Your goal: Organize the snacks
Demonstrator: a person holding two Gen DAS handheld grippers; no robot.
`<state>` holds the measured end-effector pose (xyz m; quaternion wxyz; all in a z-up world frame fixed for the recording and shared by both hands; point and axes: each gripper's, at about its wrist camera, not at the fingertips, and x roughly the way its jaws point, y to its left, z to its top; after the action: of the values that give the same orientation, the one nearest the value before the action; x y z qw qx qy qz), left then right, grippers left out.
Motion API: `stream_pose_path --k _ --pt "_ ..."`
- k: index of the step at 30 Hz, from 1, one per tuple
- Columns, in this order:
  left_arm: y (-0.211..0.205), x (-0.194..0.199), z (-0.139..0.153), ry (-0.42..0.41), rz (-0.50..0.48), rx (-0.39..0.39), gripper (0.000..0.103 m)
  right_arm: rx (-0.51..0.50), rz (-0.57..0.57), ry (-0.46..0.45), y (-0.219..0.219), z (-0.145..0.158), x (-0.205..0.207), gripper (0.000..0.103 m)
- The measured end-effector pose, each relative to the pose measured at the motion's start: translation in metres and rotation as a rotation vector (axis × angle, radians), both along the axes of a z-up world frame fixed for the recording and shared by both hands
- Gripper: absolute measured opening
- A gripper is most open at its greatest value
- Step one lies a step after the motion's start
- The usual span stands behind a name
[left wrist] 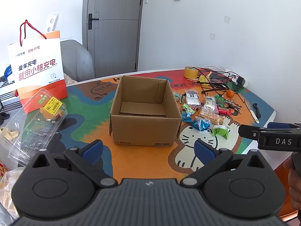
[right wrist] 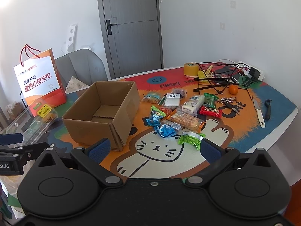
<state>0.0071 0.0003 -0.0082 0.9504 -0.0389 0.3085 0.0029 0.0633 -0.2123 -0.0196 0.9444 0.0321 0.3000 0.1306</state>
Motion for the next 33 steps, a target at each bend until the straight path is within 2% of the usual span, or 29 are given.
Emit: stream_pose_path --k 33 --pt "-0.0047 0.0017 -0.0030 0.009 -0.008 -0.014 0.102 0.011 -0.003 -0.003 -0.0048 0.0028 0.0006 0.103"
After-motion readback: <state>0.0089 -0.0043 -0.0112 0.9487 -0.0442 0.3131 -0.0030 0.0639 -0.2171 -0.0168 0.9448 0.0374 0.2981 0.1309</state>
